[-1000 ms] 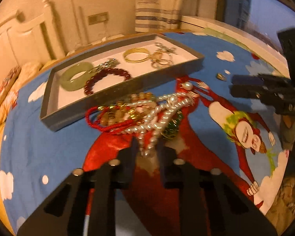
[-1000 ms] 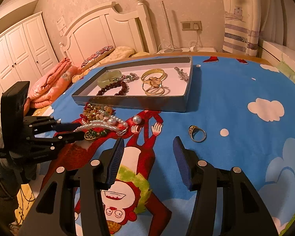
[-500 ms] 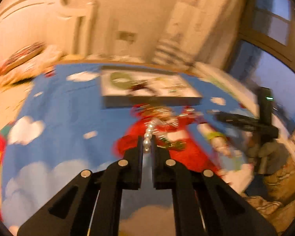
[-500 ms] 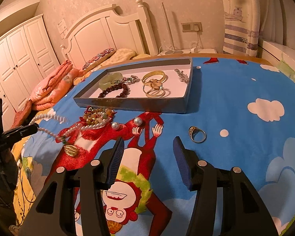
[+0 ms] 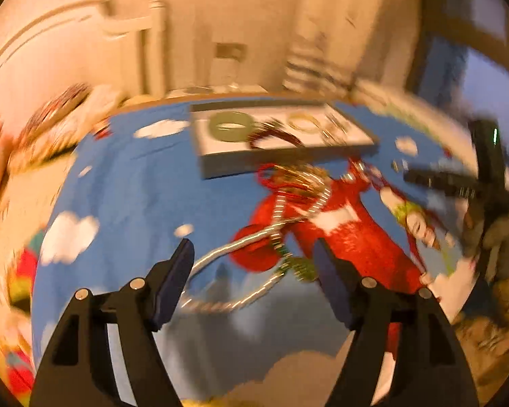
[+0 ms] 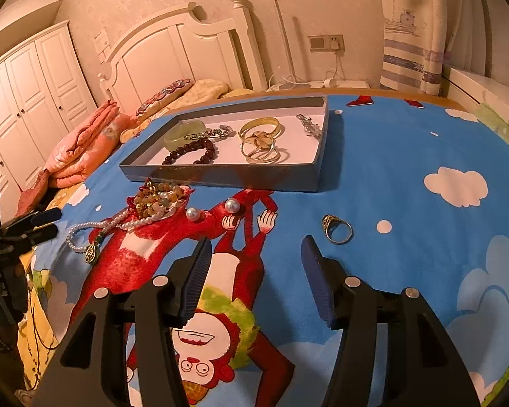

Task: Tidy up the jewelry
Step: 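Grasp the pearl necklace strand with left tool and lift it, then grasp the red-and-gold bead necklace with right tool while left tool lifts the pearl necklace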

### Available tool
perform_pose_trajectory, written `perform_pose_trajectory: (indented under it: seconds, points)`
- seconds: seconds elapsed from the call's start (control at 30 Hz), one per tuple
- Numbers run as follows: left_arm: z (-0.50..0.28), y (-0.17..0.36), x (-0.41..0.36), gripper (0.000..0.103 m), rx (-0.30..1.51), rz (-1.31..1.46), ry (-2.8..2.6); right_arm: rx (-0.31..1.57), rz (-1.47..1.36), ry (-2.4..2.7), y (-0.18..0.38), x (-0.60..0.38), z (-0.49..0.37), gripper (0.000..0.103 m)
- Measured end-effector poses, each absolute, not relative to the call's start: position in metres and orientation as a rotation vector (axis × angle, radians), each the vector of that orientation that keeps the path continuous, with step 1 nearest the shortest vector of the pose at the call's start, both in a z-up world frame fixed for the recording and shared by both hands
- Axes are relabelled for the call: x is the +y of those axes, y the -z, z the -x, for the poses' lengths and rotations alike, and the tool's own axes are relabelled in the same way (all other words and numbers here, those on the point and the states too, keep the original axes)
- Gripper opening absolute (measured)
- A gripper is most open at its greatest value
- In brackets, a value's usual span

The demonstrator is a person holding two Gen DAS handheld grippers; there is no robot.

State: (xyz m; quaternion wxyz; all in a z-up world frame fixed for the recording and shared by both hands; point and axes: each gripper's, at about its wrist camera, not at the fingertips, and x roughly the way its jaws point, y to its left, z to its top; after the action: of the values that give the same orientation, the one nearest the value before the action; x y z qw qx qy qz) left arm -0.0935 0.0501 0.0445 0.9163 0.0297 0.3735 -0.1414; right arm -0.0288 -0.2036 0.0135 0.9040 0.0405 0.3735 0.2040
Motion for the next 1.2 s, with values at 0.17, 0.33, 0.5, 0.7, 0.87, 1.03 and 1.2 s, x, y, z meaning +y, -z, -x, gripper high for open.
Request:
perform_pose_trajectory:
  seconds: [0.17, 0.33, 0.5, 0.7, 0.87, 1.03, 1.2]
  points:
    - [0.058, -0.028, -0.009, 0.041, 0.845, -0.289, 0.385, 0.765, -0.088, -0.426, -0.013, -0.205, 0.031, 0.055]
    - [0.031, -0.013, -0.024, 0.035, 0.899, -0.311, 0.450, 0.760, -0.099, -0.436, -0.014, -0.207, 0.032, 0.056]
    - [0.022, -0.015, -0.011, 0.000, 0.925, -0.221, 0.492, 0.752, -0.111, -0.448, -0.015, -0.209, 0.033, 0.058]
    - [0.070, -0.047, 0.013, 0.000, 0.738, 0.003, 0.582, 0.747, -0.116, -0.451, -0.016, -0.209, 0.034, 0.058]
    - [0.113, -0.115, 0.059, 0.000, 0.510, 0.194, 0.649, 0.757, -0.095, -0.424, -0.017, -0.205, 0.032, 0.058]
    - [0.130, -0.133, 0.069, 0.000, 0.482, 0.159, 0.642, 0.774, -0.116, -0.527, -0.021, -0.176, 0.029, 0.058]
    - [0.149, -0.115, 0.088, 0.000, 0.464, 0.269, 0.654, 0.774, 0.079, -0.629, -0.021, -0.106, 0.026, 0.053]
